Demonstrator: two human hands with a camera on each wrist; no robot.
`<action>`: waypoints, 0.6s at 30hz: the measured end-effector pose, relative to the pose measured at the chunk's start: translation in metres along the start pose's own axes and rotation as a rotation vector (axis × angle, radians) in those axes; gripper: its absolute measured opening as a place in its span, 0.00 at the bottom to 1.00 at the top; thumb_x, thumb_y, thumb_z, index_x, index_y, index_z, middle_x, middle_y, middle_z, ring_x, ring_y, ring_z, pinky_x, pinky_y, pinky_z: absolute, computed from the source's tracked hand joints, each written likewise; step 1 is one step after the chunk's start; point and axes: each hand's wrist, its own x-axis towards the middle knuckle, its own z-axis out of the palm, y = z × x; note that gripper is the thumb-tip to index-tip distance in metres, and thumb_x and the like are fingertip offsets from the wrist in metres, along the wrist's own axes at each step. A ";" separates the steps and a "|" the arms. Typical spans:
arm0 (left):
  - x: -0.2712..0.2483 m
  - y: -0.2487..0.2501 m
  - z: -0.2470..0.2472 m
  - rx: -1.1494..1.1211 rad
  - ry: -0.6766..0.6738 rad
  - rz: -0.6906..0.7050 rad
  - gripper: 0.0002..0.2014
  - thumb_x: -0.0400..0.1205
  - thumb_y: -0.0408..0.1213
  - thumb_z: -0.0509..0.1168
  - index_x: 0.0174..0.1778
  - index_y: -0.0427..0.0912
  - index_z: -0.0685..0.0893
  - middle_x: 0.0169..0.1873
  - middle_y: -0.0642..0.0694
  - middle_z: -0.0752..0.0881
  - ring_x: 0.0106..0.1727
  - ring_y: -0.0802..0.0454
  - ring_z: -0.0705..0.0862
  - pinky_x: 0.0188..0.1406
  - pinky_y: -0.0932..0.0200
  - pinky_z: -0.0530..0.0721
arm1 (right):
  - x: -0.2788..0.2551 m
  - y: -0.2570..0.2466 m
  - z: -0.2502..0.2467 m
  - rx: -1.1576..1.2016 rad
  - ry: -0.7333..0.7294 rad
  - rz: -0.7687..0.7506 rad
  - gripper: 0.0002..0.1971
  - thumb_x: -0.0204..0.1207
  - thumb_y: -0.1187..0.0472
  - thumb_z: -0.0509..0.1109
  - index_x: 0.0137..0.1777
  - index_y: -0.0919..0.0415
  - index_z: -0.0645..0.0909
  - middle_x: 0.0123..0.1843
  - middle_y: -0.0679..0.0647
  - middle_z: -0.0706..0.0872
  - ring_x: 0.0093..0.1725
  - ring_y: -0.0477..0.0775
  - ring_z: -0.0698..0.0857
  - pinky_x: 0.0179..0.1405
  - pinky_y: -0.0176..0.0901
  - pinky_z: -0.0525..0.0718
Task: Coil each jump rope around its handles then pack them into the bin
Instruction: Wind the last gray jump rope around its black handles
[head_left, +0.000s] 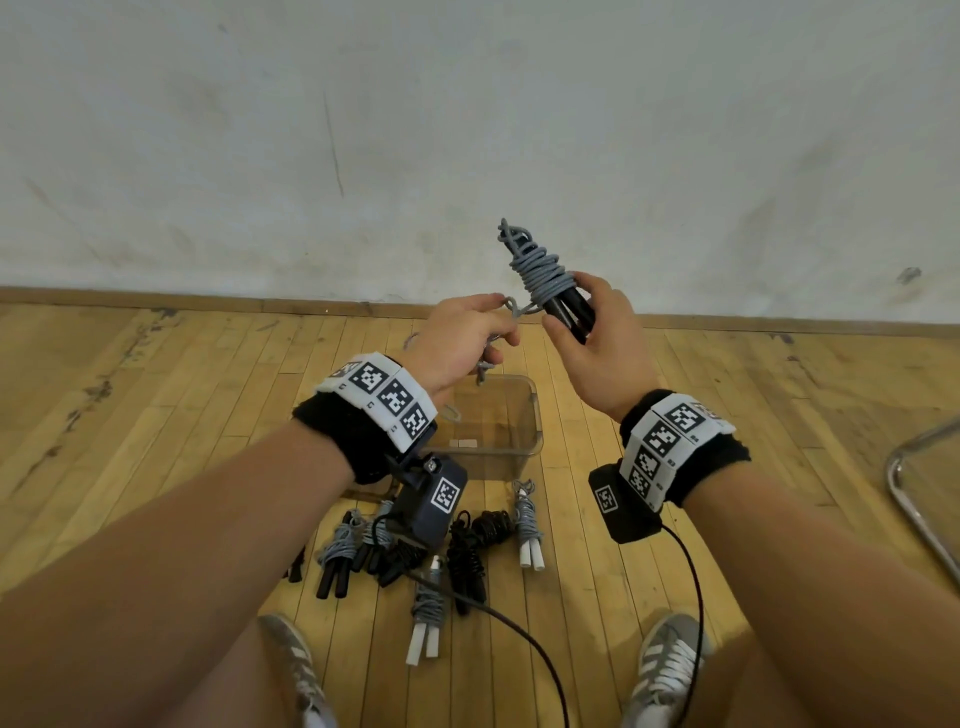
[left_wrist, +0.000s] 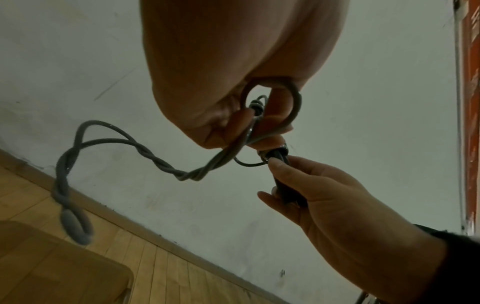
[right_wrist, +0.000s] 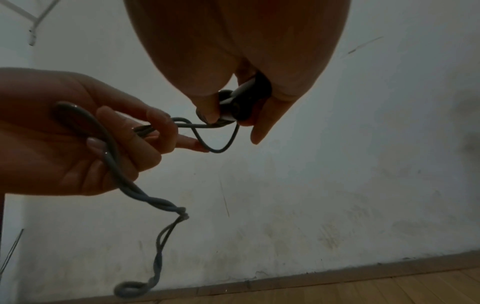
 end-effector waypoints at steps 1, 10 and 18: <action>0.000 0.000 0.000 0.026 -0.002 0.016 0.15 0.86 0.37 0.68 0.69 0.41 0.85 0.33 0.51 0.84 0.26 0.60 0.76 0.32 0.62 0.74 | -0.001 0.000 0.001 0.011 0.007 -0.001 0.27 0.82 0.52 0.72 0.79 0.53 0.69 0.63 0.55 0.81 0.60 0.53 0.83 0.62 0.51 0.83; -0.001 0.001 0.002 0.022 0.020 0.006 0.17 0.90 0.33 0.57 0.72 0.43 0.84 0.27 0.46 0.85 0.23 0.55 0.80 0.22 0.65 0.77 | -0.005 -0.013 -0.003 0.140 -0.090 0.106 0.26 0.79 0.55 0.77 0.69 0.47 0.66 0.46 0.51 0.90 0.37 0.47 0.93 0.45 0.57 0.93; -0.004 0.001 0.004 0.002 -0.017 0.030 0.20 0.85 0.24 0.52 0.52 0.46 0.88 0.31 0.44 0.85 0.36 0.44 0.85 0.40 0.53 0.84 | -0.003 -0.016 -0.010 0.164 -0.032 0.106 0.24 0.81 0.59 0.74 0.69 0.47 0.65 0.44 0.51 0.90 0.31 0.50 0.91 0.37 0.54 0.93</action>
